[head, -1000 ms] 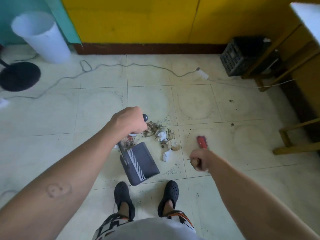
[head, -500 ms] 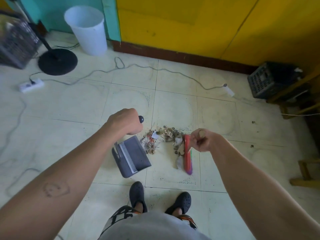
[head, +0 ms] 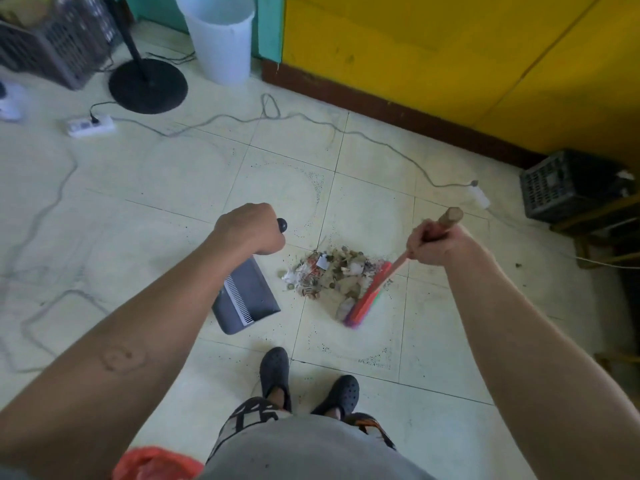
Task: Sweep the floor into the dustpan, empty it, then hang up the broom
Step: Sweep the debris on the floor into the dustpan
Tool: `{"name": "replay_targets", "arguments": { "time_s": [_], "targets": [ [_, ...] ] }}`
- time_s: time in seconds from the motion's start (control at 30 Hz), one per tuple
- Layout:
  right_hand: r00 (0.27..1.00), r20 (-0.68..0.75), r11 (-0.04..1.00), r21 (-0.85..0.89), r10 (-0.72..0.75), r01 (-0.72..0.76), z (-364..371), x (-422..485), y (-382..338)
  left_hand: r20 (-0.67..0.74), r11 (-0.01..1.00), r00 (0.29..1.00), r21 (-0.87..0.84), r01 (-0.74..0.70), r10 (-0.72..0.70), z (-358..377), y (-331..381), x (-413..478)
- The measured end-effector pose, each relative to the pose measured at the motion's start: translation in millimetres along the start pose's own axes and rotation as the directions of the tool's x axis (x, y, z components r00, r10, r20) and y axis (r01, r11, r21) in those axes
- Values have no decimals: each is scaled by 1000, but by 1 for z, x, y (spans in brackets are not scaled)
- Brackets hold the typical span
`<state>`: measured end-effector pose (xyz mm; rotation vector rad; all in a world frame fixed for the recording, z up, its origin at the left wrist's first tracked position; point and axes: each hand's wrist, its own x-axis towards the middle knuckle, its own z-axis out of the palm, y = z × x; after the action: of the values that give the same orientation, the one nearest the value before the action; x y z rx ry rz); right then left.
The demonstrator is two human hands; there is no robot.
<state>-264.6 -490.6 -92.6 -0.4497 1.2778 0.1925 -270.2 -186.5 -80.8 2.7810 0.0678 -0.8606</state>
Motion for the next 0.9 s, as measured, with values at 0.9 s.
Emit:
{"name": "replay_targets", "arguments": {
  "time_s": [0.9],
  "targets": [
    [938, 329, -584, -742, 110, 329, 45, 39, 116, -60, 923, 945, -245, 298, -321, 16, -59, -62]
  ]
}}
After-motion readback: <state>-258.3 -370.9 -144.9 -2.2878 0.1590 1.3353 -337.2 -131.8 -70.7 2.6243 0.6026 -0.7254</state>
